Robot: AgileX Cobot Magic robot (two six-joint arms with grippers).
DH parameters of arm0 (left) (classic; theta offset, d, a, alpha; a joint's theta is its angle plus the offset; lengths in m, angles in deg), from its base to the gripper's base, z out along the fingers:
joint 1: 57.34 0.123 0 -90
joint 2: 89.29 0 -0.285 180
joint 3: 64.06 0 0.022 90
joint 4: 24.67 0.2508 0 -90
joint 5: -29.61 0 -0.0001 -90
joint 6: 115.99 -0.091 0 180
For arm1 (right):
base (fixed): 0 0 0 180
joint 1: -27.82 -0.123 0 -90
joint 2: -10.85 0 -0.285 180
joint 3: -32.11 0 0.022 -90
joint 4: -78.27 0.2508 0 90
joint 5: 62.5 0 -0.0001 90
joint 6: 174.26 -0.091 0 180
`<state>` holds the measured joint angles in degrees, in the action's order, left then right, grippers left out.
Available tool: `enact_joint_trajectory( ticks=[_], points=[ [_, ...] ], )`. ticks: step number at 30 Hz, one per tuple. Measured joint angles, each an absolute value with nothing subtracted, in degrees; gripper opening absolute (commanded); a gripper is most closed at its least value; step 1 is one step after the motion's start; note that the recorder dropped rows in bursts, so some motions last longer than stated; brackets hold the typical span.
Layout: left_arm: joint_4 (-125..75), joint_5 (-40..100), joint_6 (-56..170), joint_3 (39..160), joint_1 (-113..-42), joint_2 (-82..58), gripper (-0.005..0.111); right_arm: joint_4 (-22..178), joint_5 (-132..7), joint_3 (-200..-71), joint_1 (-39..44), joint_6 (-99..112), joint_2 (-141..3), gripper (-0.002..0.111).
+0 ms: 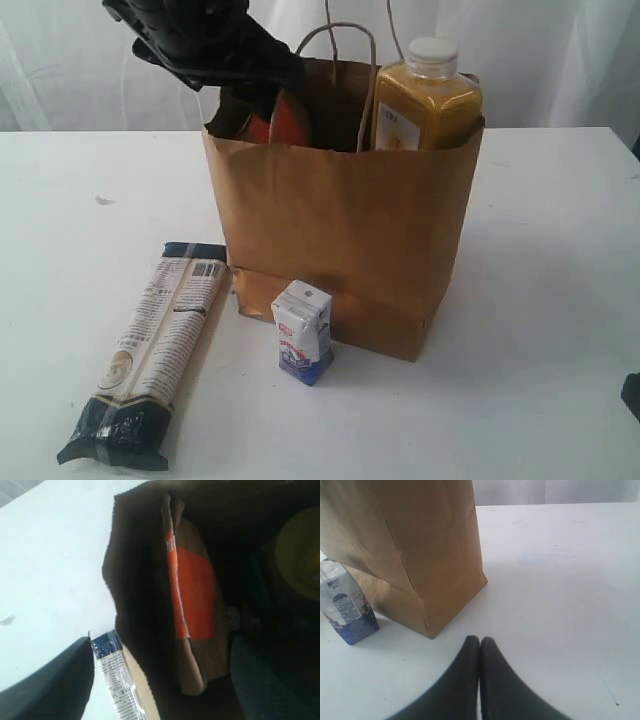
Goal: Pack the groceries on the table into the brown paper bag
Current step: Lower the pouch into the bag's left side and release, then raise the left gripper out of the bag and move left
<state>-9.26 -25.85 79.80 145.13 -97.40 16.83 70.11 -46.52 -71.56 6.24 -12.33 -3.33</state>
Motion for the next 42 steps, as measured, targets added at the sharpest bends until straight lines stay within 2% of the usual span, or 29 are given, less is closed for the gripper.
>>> enact_joint_trajectory(
  ticks=[5, 7, 9, 11, 13, 14, 21, 26, 33, 42],
  points=[
    [-9.26, -26.39, 80.03, 145.91, -97.4, 13.26, 0.074, 70.11, -46.52, -71.56, 6.24, -12.33, -3.33, 0.0],
    [-9.26, -27.65, 80.15, 147.47, -97.4, 10.83, 0.066, 70.11, -46.52, -71.56, 6.24, -12.33, -3.33, 0.0],
    [-9.4, -29.35, 80.15, 149.18, -97.4, 8.48, 0.049, 70.11, -46.52, -71.56, 6.24, -12.33, -3.33, 0.0],
    [-10.29, -30.97, 80.15, 149.99, -97.4, 6.22, 0.021, 70.11, -46.52, -71.56, 6.24, -12.33, -3.33, 0.0],
    [-12.3, -32.07, 79.1, 150.0, -97.4, 3.93, 0.004, 70.11, -46.52, -71.56, 6.24, -12.33, -3.33, 0.0],
    [-13.82, -32.56, 77.94, 150.0, -97.4, 2.64, 0.0, 70.11, -46.52, -71.56, 6.24, -12.33, -3.33, 0.0],
    [-18.05, -35.25, 74.31, 150.1, -97.4, -6.61, 0.0, 70.11, -46.52, -71.56, 6.24, -12.33, -3.33, 0.0],
    [-24.01, -35.25, 71.27, 145.11, -97.4, -10.63, 0.0, 70.11, -46.52, -71.56, 6.24, -12.33, -3.33, 0.0],
    [-25.95, -34.09, 72.54, 128.78, -97.4, -18.44, 0.0, 70.11, -46.52, -71.56, 6.24, -12.33, -3.33, 0.0],
    [-26.1, -14.88, 78.55, 100.33, -97.4, -31.41, 0.0, 70.11, -46.52, -71.56, 6.24, -12.33, -3.33, 0.0]
  ],
)
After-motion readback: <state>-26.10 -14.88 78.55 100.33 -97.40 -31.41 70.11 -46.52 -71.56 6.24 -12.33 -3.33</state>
